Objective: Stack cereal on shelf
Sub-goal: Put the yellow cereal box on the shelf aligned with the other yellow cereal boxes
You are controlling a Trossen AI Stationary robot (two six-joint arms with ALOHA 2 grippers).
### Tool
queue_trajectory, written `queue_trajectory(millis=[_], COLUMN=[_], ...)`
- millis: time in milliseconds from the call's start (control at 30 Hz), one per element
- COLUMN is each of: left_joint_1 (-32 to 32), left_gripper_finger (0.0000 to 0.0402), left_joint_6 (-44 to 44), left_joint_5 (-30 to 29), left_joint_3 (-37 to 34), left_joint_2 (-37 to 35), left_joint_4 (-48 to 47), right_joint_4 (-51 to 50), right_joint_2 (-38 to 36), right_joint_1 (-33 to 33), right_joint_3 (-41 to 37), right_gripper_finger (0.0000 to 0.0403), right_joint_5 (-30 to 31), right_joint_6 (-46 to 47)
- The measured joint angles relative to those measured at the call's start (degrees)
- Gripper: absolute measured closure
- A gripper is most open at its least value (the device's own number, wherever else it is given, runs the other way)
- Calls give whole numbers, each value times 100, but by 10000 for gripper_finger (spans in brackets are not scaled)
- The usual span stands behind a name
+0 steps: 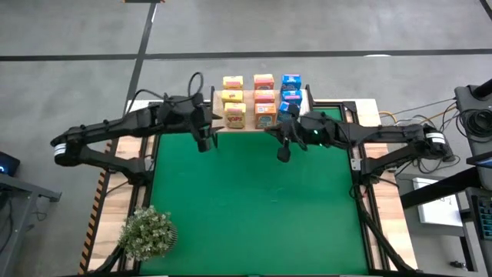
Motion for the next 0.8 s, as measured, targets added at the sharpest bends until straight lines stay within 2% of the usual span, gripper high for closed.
queue_trajectory(millis=[300,467,600,800], left_joint_1=[-326,-395,-397,-397], left_gripper_finger=[272,272,272,272], left_joint_6=[-347,-396,-469,-504], left_joint_5=[3,2,2,2], left_joint_3=[-946,-1306,-1439,-1459], left_joint_2=[-974,-1308,-1436,-1426], left_joint_4=[476,703,746,732], right_joint_4=[-1171,-1648,-1944,-2051], right_joint_2=[1194,1674,1935,2138], right_joint_1=[-451,-583,-638,-683], right_joint_3=[1839,2602,2979,3108], right_gripper_finger=[394,394,394,394], right_joint_5=[0,4,2,8], right_joint_6=[-238,-239,-238,-238])
